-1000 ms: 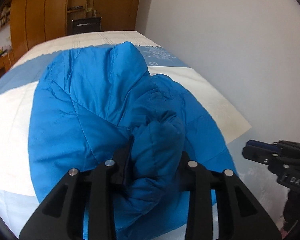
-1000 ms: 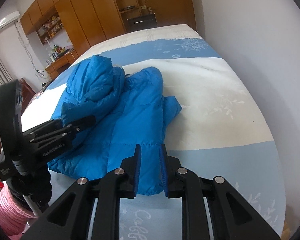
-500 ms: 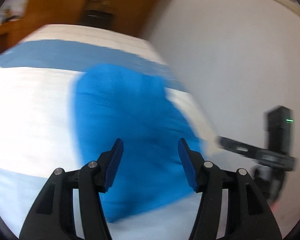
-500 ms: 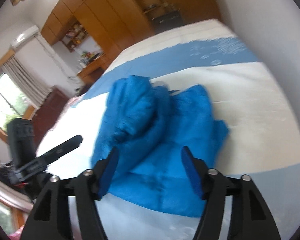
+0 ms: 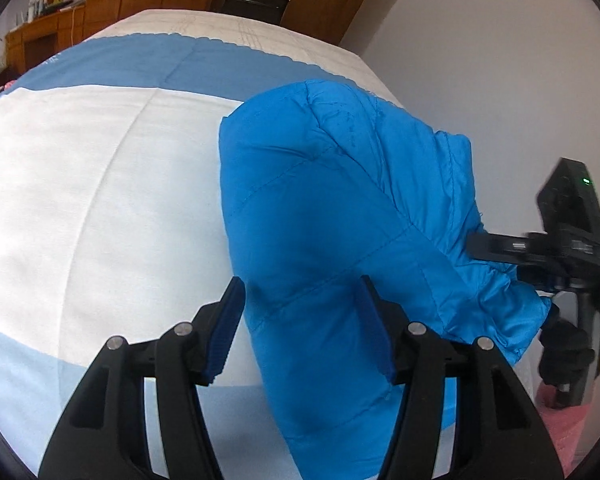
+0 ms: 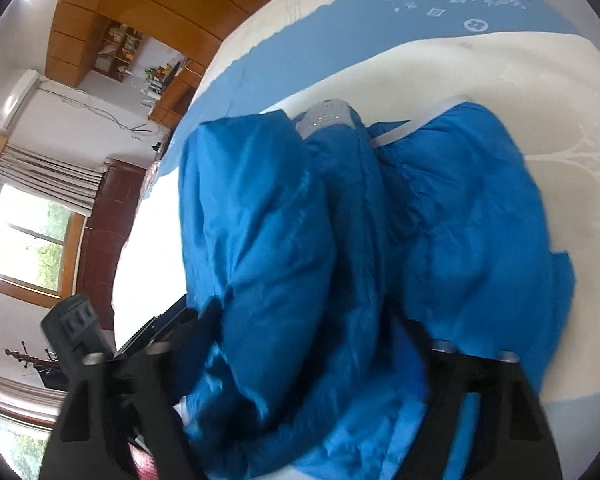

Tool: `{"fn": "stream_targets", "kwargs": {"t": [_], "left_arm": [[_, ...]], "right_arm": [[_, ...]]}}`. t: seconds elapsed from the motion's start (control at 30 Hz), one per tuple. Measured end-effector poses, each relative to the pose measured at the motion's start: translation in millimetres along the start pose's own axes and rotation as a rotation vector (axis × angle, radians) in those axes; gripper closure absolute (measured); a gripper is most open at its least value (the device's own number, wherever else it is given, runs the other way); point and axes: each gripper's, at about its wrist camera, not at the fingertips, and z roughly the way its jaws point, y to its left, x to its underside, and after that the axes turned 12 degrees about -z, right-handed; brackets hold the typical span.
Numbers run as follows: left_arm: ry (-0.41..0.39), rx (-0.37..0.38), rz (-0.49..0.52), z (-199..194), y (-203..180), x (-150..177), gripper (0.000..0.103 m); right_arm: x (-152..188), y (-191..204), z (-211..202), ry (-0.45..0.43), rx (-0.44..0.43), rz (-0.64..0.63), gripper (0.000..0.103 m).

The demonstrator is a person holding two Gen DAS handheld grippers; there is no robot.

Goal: Fold large clothes

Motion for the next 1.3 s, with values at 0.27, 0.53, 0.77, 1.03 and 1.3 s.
{"fn": "stream_targets", "kwargs": {"t": [0.27,0.53,0.77,1.03,1.3], "left_arm": [[-0.023,0.022,-0.023,-8,-4,-3,0.047],[-0.03,0.078,0.028,-20,-35,5,0.047],[0.015,0.078,0.102,3,-61,21,0.047],[0.054,0.036,0.177,47,-72,31,0.044],[0.037,0.016,0.157,39,-71,43,0.042]], "right_arm": [[2,49,-32,-0.113,0.058,-0.173,0.087],[43,64,-117,-0.277,0.116,-0.244,0.089],[79,14,-124,-0.286,0.147,-0.13,0.089],[116,-54,-80,-0.292,0.156,-0.048,0.084],[126,-62,-82,-0.339,0.121,-0.015,0.076]]}}
